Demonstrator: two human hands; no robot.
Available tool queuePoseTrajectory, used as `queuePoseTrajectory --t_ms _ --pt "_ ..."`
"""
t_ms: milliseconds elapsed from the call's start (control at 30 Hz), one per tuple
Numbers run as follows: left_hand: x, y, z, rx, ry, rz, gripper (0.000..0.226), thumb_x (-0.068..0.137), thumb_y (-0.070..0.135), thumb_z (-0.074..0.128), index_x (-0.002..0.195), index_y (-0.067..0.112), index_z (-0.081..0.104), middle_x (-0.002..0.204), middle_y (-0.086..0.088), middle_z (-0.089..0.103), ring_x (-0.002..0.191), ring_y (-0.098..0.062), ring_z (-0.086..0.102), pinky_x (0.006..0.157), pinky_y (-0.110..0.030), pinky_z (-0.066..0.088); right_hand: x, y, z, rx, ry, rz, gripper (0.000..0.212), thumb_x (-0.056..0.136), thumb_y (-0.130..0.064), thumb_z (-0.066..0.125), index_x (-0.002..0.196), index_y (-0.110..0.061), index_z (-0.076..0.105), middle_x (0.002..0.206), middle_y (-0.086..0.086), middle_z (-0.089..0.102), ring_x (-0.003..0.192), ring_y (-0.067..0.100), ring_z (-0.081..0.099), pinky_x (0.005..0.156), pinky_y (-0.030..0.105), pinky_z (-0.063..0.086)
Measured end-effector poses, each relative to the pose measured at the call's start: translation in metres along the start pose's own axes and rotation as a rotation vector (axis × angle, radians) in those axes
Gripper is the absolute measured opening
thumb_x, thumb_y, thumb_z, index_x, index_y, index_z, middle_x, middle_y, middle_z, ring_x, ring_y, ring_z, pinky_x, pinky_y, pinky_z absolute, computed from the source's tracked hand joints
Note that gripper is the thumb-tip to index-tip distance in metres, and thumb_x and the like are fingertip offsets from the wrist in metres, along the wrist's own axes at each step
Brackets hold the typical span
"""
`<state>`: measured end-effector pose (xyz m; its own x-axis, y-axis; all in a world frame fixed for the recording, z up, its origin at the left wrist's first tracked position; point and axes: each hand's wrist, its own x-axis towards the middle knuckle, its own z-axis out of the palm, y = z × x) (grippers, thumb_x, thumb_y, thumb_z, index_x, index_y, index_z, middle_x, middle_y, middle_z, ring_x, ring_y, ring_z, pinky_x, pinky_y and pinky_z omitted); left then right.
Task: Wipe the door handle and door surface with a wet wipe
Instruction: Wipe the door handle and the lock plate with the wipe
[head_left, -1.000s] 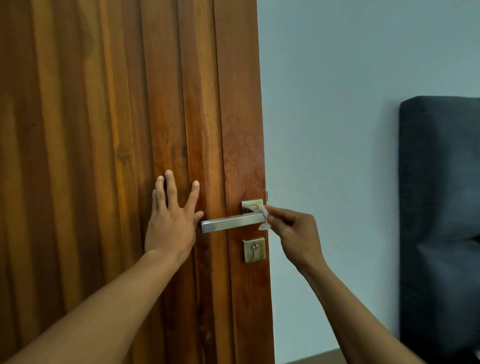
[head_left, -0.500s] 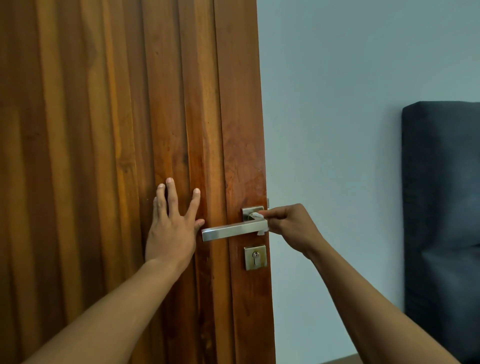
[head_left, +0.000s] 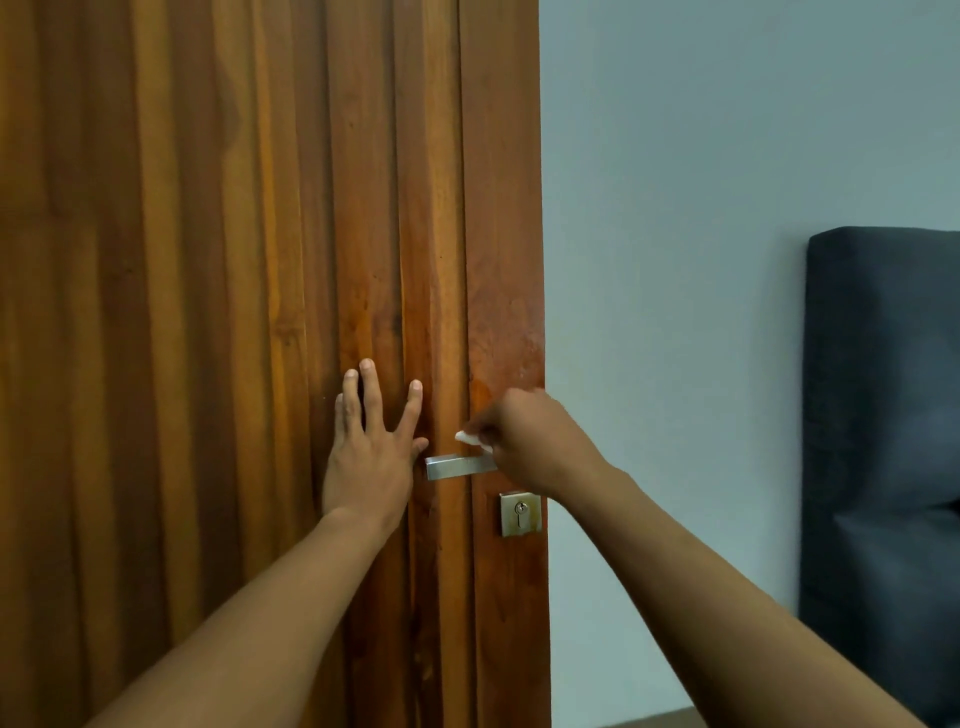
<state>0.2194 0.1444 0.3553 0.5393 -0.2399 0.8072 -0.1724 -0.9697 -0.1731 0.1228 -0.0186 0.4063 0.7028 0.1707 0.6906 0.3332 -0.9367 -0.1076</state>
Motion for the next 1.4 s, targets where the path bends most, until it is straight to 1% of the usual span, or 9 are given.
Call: queuePoseTrajectory --t_ms 167,367,533,700,833,1000,1200,1300,1400 --pt "-0.002 -0.002 -0.003 -0.003 -0.021 0.012 0.069 0.101 0.051 0.016 0.153 0.024 -0.022 0.155 -0.03 -0.03 0.146 -0.047 -0.019 0.121 -0.051 0.009 0.002 -0.022 0.025 -0.055 -0.094 -0.077 0.025 0.093 -0.016 0.06 0.116 -0.017 0.07 0.104 0.003 0.071 0.086 0.017 0.066 0.078 0.033 0.058" --pt "0.0 -0.006 -0.002 -0.018 -0.011 0.005 0.071 0.101 0.052 0.019 0.153 0.025 -0.021 0.156 -0.027 -0.029 0.146 -0.045 -0.019 0.121 -0.05 0.006 0.001 -0.02 0.029 -0.21 -0.155 -0.148 0.036 0.088 -0.01 0.065 0.123 -0.018 0.065 0.11 0.005 0.07 0.091 0.02 0.068 0.08 0.035 0.059" --pt "0.0 -0.005 -0.003 -0.032 -0.013 -0.002 0.07 0.101 0.051 0.021 0.153 0.026 -0.019 0.157 -0.027 -0.028 0.146 -0.045 -0.02 0.12 -0.049 0.005 -0.001 -0.011 0.019 -0.237 -0.178 -0.158 0.035 0.09 -0.009 0.063 0.125 -0.014 0.064 0.114 0.005 0.07 0.094 0.019 0.067 0.079 0.027 0.056" --pt "0.0 -0.004 -0.003 -0.036 -0.013 -0.005 0.07 0.102 0.051 0.023 0.154 0.027 -0.017 0.156 -0.026 -0.03 0.146 -0.044 -0.021 0.119 -0.048 0.0 -0.008 0.001 0.013 -0.255 -0.159 -0.143 0.035 0.091 -0.013 0.063 0.126 -0.016 0.064 0.11 0.004 0.07 0.089 0.018 0.066 0.069 0.019 0.045" --pt "-0.001 -0.005 0.0 -0.047 -0.007 0.001 0.072 0.101 0.051 0.026 0.154 0.027 -0.017 0.151 -0.025 -0.037 0.145 -0.043 -0.023 0.117 -0.048 0.0 -0.012 0.017 0.008 -0.294 -0.156 -0.121 0.035 0.089 -0.014 0.066 0.123 -0.018 0.065 0.104 0.002 0.068 0.086 0.016 0.065 0.073 0.022 0.051" --pt "-0.002 -0.006 0.001 -0.023 0.001 0.009 0.072 0.101 0.051 0.024 0.152 0.026 -0.021 0.149 -0.027 -0.039 0.142 -0.045 -0.027 0.119 -0.05 0.002 -0.012 0.03 -0.008 -0.302 -0.155 -0.125 0.033 0.089 -0.017 0.066 0.122 -0.017 0.067 0.108 0.003 0.066 0.094 0.019 0.062 0.081 0.027 0.052" --pt "0.0 -0.009 0.008 -0.034 0.044 0.016 0.073 0.1 0.05 0.031 0.154 0.026 -0.012 0.152 -0.026 -0.034 0.144 -0.045 -0.023 0.118 -0.051 0.002 0.007 0.047 -0.028 -0.232 -0.248 -0.024 0.028 0.091 -0.007 0.058 0.113 -0.018 0.072 0.109 0.002 0.07 0.093 0.019 0.063 0.083 0.031 0.055" --pt "0.002 -0.009 0.008 -0.031 0.054 0.024 0.072 0.1 0.05 0.029 0.154 0.024 -0.011 0.153 -0.028 -0.03 0.144 -0.046 -0.021 0.118 -0.051 0.004 0.022 0.054 -0.026 -0.225 -0.29 -0.001 0.02 0.092 -0.011 0.06 0.106 -0.015 0.074 0.103 0.002 0.071 0.091 0.02 0.064 0.084 0.031 0.056" --pt "0.002 -0.007 0.006 -0.013 0.033 0.034 0.071 0.101 0.051 0.023 0.153 0.024 -0.018 0.15 -0.028 -0.035 0.143 -0.046 -0.024 0.117 -0.05 -0.001 0.033 0.059 -0.019 -0.248 -0.27 0.033 0.015 0.089 -0.013 0.063 0.099 -0.015 0.074 0.096 0.004 0.069 0.086 0.022 0.063 0.08 0.035 0.057"
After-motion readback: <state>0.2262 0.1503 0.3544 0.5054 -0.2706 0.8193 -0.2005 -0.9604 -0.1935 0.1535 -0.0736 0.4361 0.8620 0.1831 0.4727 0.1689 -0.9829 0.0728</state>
